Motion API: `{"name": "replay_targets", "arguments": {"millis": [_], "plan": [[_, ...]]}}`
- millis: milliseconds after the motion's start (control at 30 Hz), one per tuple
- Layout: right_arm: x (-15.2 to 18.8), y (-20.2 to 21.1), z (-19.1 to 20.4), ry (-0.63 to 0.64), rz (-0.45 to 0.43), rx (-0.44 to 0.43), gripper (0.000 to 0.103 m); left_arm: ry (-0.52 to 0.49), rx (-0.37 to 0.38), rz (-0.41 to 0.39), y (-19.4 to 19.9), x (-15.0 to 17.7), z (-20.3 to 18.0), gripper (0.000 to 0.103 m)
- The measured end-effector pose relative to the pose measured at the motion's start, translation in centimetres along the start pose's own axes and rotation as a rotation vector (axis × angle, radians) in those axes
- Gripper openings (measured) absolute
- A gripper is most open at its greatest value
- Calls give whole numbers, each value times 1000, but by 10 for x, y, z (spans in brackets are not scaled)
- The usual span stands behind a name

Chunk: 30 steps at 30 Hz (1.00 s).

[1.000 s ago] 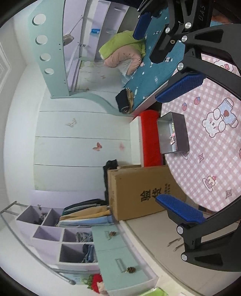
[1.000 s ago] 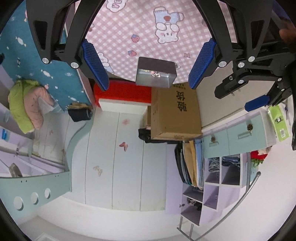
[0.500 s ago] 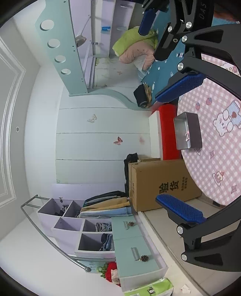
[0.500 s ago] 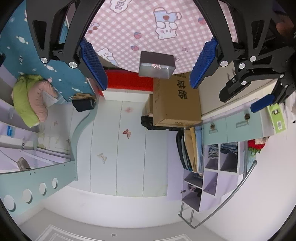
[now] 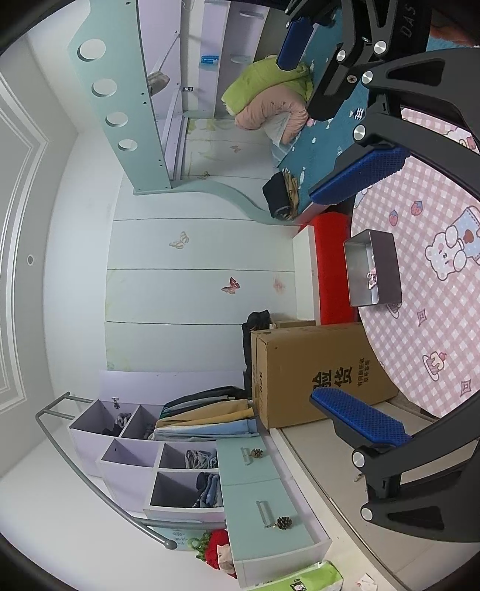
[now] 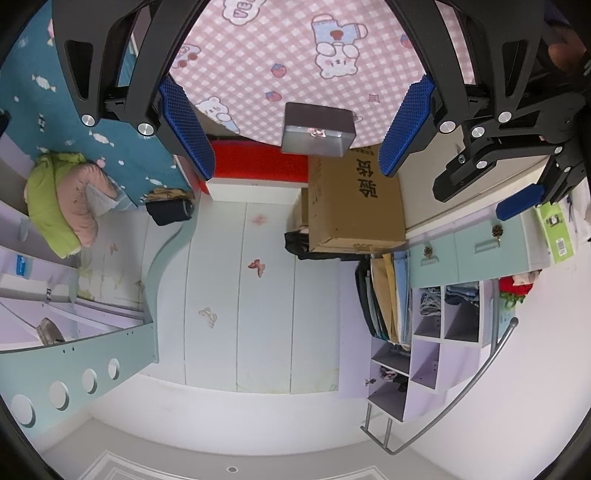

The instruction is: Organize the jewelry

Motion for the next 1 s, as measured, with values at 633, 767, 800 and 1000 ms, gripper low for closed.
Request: {"name": "replay_targets", "arguments": {"millis": [633, 767, 800, 1000], "plan": [[8, -17, -12, -10, 20, -3, 87, 2, 7, 20, -15, 5, -1, 96], [10, -18, -9, -13, 20, -4, 87, 5, 12, 20, -16, 7, -2, 96], [10, -18, -9, -13, 20, -4, 87, 6, 12, 21, -17, 7, -2, 96], [10, -18, -9, -14, 21, -4, 87, 4, 10, 21, -18, 7, -1, 96]]}}
Point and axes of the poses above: each gripper's, at about its wrist camera, not at the fingertips, and y roughly against the way its jaws point, z to its left, x to its underside, the point moved 10 cm from there along -y, roughly the way its jaws point, and after that the axes turned 11 degrees about -y, right-handed, at the moved point
